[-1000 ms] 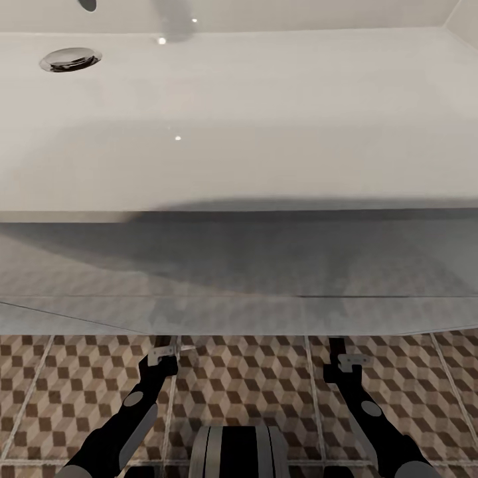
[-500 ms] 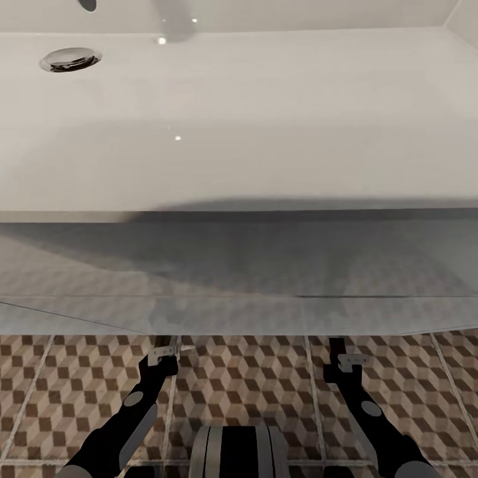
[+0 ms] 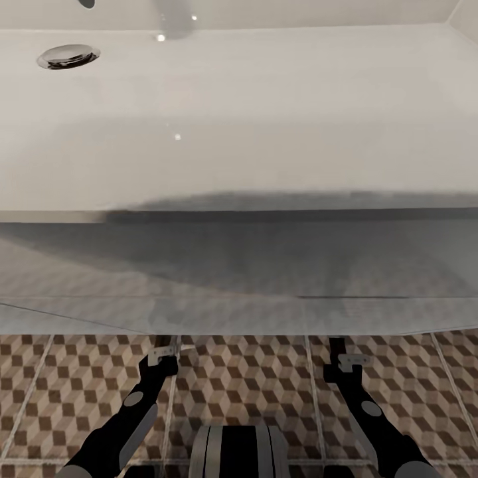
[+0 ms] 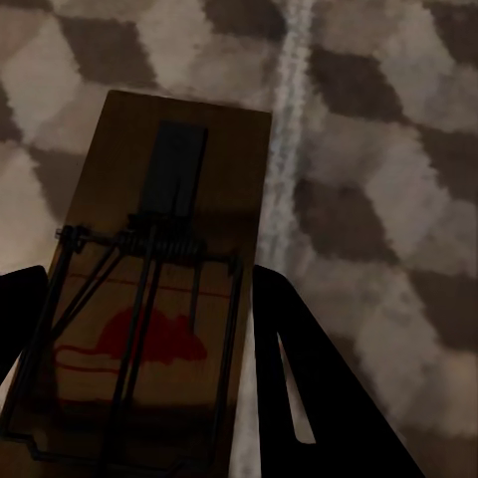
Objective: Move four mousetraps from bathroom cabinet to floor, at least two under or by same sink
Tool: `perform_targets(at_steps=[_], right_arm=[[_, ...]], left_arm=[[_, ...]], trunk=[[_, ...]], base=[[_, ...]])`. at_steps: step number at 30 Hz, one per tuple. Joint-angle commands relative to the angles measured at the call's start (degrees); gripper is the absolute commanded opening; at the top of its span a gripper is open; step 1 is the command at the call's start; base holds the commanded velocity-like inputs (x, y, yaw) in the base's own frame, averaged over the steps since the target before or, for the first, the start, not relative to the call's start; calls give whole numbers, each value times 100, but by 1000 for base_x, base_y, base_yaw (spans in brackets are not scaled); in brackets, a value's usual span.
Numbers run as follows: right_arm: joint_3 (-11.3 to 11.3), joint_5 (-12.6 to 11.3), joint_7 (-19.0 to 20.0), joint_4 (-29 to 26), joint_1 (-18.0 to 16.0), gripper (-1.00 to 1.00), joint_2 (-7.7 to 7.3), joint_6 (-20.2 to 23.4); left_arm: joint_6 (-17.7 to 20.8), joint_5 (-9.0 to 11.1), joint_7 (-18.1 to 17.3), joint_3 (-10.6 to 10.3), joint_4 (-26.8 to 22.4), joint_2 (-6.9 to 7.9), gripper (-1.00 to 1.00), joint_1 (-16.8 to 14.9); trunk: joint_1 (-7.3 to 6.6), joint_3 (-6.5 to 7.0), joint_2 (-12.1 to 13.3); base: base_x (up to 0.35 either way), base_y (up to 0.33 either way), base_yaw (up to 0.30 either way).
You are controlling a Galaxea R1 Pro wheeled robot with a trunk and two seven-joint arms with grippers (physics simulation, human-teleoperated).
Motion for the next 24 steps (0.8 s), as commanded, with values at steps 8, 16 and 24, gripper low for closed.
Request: perform_targets(at_steps=[8,16,24], right_arm=[[11,-41,8,4,-2,-100,-2,-17],[13,-41,7,4,-2,-100,-2,-13],[12,-40,4,4,-2,-100,-2,-18]], left_arm=[[-24,38,63,-49,-1,10,-100,-5],[-25,38,63,-49,-1,10,-100,-5],[-24,38,63,-49,-1,10,-100,-5]], trunk=[[7,-70,-5],[7,-70,-5],[7,-70,-5]], base=[[0,0,0],[0,0,0],[0,0,0]])
